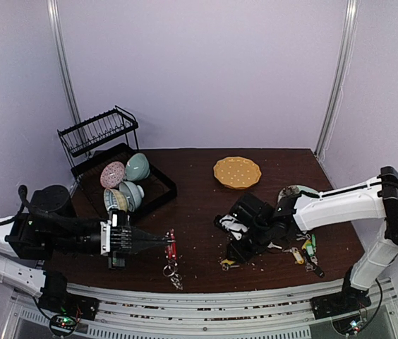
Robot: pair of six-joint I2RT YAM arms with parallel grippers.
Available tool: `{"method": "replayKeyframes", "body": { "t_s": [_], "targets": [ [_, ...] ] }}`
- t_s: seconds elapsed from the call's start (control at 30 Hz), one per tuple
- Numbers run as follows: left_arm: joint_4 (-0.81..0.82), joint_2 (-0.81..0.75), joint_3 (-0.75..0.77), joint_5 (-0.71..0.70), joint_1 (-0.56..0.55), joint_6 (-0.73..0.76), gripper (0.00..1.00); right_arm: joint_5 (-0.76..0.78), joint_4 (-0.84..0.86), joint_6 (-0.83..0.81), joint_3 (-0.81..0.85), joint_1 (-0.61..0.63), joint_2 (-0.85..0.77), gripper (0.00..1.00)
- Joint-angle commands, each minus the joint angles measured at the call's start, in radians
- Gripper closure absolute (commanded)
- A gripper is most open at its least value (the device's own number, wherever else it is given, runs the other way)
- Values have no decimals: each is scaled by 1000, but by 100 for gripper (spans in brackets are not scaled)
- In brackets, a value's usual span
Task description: Put the keys on the keyring
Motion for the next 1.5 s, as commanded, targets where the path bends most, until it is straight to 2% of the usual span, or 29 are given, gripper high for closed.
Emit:
{"method": "replayKeyframes", "body": {
  "t_s": [0.0,0.37,0.57,0.67,0.8,0.97,1.03,1.2,1.27,1.47],
  "targets": [
    [86,-7,-4,-33,-4,-41,100,-2,124,131,-91,46,-29,60],
    [84,-9,-1,-45,-4,-26,100,-48,252,175,-99,61,37,63],
    [81,-10,4,-46,-4,-19,100,-28,234,161,-76,70,67,73],
    [81,-10,4,-49,-3,-19,100,-13,218,158,-70,79,70,87],
    [79,-12,4,-47,-3,-20,100,-5,205,158,-69,83,57,100],
    [75,-12,4,-62,-4,9,100,-16,146,131,-25,83,11,100],
    [48,-1,20,-62,-4,42,100,-57,71,63,23,76,-42,100],
    [-84,83,127,-16,-10,162,100,-385,-66,-169,94,62,-262,100],
    [-138,114,167,-26,-21,207,100,-455,-122,-236,123,60,-326,100],
    [-205,180,244,-214,-102,364,100,-577,-256,-338,278,57,-351,100]
  ]
}}
